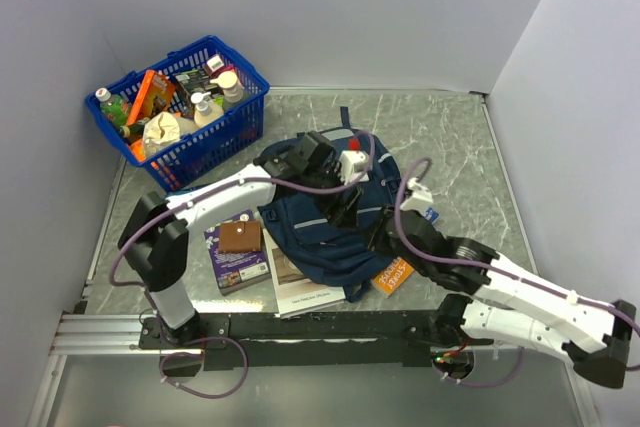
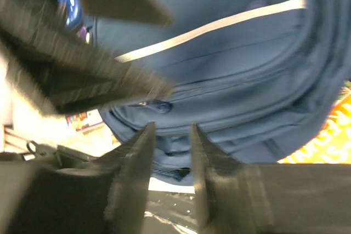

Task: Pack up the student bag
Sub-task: Unzip the student bag at the center of the board.

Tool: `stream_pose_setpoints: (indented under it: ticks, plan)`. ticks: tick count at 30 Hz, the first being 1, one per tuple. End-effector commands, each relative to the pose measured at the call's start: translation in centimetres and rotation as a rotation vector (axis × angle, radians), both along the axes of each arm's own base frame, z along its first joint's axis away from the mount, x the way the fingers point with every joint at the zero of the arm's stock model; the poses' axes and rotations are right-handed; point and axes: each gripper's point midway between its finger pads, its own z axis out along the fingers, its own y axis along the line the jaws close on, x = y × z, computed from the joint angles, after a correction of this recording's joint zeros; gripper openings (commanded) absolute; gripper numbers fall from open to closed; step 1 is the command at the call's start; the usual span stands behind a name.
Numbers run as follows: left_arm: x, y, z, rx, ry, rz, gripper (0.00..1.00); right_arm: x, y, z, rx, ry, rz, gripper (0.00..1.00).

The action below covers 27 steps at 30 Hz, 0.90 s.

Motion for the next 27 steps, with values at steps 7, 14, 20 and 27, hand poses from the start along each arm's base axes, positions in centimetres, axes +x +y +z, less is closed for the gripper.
stream_pose_setpoints:
  ticks: [7, 14, 20, 27]
  plan:
    - [-2.0, -1.4, -0.2, 0.03, -0.304, -0.129, 0.81, 1.2, -2.7, 1.4, -0.029, -0.064, -0.081, 0.52]
    - [0.6, -1.3, -2.5, 0.12, -0.407, -0.119, 0.79, 1.3, -1.5, 3.4, -0.018, -0.159, 0.034, 0.5]
    - [2.3, -1.3, -2.8, 0.12, -0.391, -0.115, 0.63, 1.3, -0.8, 3.7, -0.056, -0.18, 0.089, 0.49]
    - [3.7, -1.2, -2.4, 0.102, -0.365, -0.077, 0.27, 0.7, -0.6, 4.3, -0.087, -0.224, 0.129, 0.44]
